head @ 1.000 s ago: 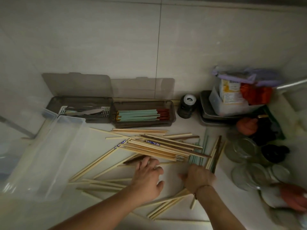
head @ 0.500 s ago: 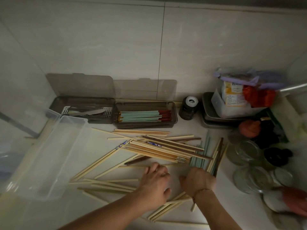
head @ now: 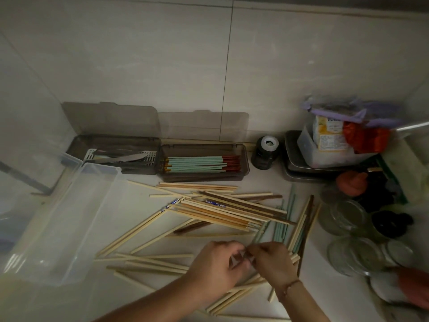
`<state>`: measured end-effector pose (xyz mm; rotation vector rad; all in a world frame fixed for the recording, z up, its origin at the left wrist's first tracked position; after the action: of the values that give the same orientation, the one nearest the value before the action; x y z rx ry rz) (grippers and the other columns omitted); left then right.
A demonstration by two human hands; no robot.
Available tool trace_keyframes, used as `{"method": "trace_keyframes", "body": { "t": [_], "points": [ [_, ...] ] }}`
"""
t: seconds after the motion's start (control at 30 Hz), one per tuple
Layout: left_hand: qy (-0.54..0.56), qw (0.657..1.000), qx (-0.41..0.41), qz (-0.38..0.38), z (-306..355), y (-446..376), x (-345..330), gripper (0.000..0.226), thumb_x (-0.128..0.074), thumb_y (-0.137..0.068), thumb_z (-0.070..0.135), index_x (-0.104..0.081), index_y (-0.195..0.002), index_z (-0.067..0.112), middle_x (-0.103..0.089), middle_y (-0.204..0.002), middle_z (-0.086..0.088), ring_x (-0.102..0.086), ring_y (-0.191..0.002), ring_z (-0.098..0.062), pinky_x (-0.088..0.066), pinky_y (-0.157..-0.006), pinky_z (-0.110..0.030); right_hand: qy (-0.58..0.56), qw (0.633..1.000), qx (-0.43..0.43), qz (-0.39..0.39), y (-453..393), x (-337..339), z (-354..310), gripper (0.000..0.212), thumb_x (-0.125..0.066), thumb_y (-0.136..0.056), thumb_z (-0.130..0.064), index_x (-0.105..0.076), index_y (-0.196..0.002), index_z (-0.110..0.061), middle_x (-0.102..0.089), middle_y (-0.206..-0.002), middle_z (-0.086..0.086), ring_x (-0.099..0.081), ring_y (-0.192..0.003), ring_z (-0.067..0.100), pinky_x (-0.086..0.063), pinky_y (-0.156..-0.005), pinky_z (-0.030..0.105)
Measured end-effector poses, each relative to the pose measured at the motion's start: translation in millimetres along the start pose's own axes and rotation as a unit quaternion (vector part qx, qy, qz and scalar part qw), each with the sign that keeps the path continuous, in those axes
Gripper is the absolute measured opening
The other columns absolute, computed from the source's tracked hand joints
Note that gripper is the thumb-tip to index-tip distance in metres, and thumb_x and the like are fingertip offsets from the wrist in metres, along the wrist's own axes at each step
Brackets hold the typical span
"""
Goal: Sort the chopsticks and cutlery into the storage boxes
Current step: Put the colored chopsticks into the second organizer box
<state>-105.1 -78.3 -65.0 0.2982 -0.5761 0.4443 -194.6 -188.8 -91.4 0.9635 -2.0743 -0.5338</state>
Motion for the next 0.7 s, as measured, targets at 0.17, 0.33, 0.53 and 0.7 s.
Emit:
{"method": "trace_keyframes", "body": {
  "t": [0.17, 0.33, 0.53, 0.7],
  "points": [
    [0.101, 0.994, 0.011, 0.044, 3.0, 10.7, 29.6, 0.021, -0.064, -0.082, 0.025, -0.076, -0.097, 0.018, -0.068, -0.071, 0.023, -0.064, -0.064, 0.005, -0.042, -0.061, -0.007, -0.135, 0.988, -0.004, -0.071, 21.7, -8.8, -16.4, 0.034, -0.060, -0.092, -0.022, -0.071, -0.066, -0.003, -0.052, -0.047, 0.008, -0.038, -0.036, 0.016, -0.028, -0.038, 0.021],
    [0.177, 0.978, 0.046, 0.103, -8.7, 14.2, 77.4, 0.023, -0.063, -0.087, 0.010, -0.071, -0.084, 0.032, -0.071, -0.070, 0.007, -0.069, -0.062, -0.013, -0.055, -0.062, -0.027, 0.225, 0.883, 0.357, 0.205, 42.8, 20.6, -57.4, 0.024, -0.049, -0.086, -0.053, -0.063, -0.081, -0.035, -0.061, -0.076, -0.019, -0.055, -0.075, 0.002, -0.045, -0.062, 0.018],
    [0.256, 0.944, 0.074, 0.196, -38.1, -4.8, 132.2, 0.024, -0.058, -0.090, -0.008, -0.070, -0.087, 0.012, -0.071, -0.069, -0.008, -0.068, -0.058, -0.020, -0.051, -0.062, -0.020, 0.275, 0.822, 0.472, 0.160, 25.3, 4.2, -94.3, 0.025, -0.047, -0.089, -0.038, -0.067, -0.101, -0.032, -0.071, -0.087, -0.009, -0.067, -0.076, 0.014, -0.054, -0.065, 0.029],
    [0.250, 0.928, 0.103, 0.255, -68.4, -28.8, 163.8, 0.018, -0.060, -0.092, 0.001, -0.068, -0.097, 0.016, -0.074, -0.081, -0.001, -0.070, -0.062, -0.013, -0.050, -0.062, -0.016, 0.215, 0.850, 0.462, 0.132, -22.1, 8.6, -134.8, 0.024, -0.050, -0.092, -0.036, -0.071, -0.095, -0.026, -0.070, -0.088, -0.005, -0.064, -0.079, 0.015, -0.052, -0.069, 0.027]
  ]
}}
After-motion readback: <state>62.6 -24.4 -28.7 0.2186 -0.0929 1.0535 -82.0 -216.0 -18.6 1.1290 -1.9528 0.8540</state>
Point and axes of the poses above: each hand's wrist, its own y-axis away from the middle knuckle, its own x-axis out of the back of the hand, z = x × y, the point moved 7 cm from there along -y, towards the middle knuckle
